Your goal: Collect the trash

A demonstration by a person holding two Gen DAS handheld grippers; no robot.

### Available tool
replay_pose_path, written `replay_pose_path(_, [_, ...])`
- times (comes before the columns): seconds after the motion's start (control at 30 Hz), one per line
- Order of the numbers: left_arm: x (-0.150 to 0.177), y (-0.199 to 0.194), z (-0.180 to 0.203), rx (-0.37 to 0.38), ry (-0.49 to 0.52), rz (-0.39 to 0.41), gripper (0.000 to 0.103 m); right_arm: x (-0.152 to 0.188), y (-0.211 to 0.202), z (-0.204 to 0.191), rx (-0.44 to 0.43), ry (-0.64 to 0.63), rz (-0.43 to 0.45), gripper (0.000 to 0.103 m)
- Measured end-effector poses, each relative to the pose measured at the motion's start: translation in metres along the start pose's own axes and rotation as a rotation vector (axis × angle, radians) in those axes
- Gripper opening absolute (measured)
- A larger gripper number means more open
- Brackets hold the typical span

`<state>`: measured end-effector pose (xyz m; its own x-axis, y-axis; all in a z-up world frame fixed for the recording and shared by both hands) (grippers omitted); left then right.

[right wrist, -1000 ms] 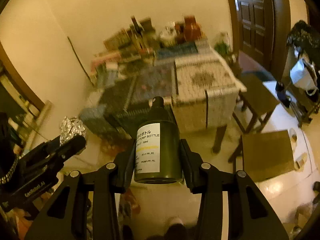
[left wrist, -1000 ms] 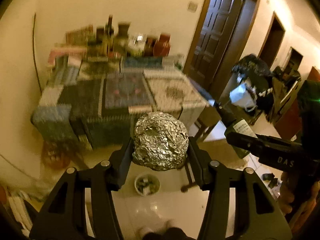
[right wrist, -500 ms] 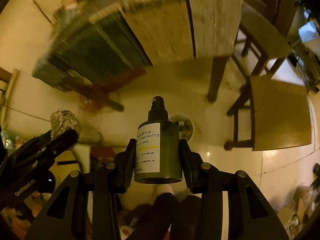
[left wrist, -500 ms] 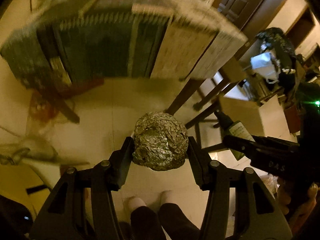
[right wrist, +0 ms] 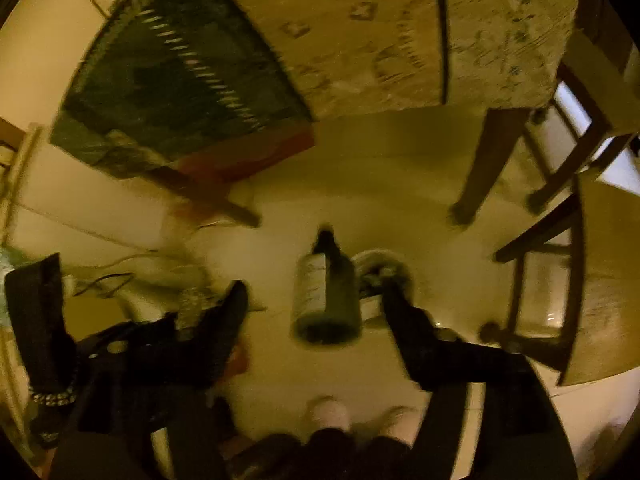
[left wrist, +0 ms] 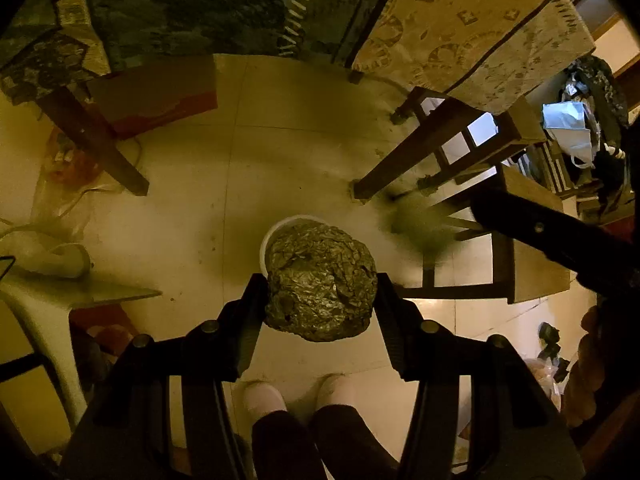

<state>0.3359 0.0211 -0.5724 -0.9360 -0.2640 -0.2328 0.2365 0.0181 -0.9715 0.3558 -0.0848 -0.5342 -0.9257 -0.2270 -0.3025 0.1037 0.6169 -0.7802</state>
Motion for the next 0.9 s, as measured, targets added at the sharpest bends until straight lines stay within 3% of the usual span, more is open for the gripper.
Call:
replay_pose_path(0.3, [-0.031,0.018,0.034,0.022,0.050,-0.021,0.060,-0.003,-0.023,0.038,0.044,0.089,-0.013,0.068])
replay_pose_path(0.53, [-0.046,0.006,0.043,-0.005,0.056,-0.026,0.064,-0.011,-0.058,0.034,0.044,0.101,0.010,0.068])
replay_pose_path(0.7, [-0.049,-0.047,0.045,-0.055,0.062,0.035,0.064,-0.015,-0.094,0.009,0.036,0.060,0.034,0.068])
replay_pose_path(0.9, [-0.042,-0.145,0.045,-0.069,0.038,0.135,0.064,-0.019,-0.156,-0.036,0.024,-0.035,0.083,0.068])
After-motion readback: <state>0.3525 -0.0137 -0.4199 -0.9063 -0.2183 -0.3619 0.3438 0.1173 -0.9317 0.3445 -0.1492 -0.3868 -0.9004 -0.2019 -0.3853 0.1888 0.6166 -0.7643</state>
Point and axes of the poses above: each gripper's, at about its wrist camera, not at the fingertips, and y roughly the way its jaws point, z to its right, x to its underside, the point moved 8 cm from there along y, roughly the way its jaws point, and after that the axes turned 12 degrees about -x, right-handed, at the moved point
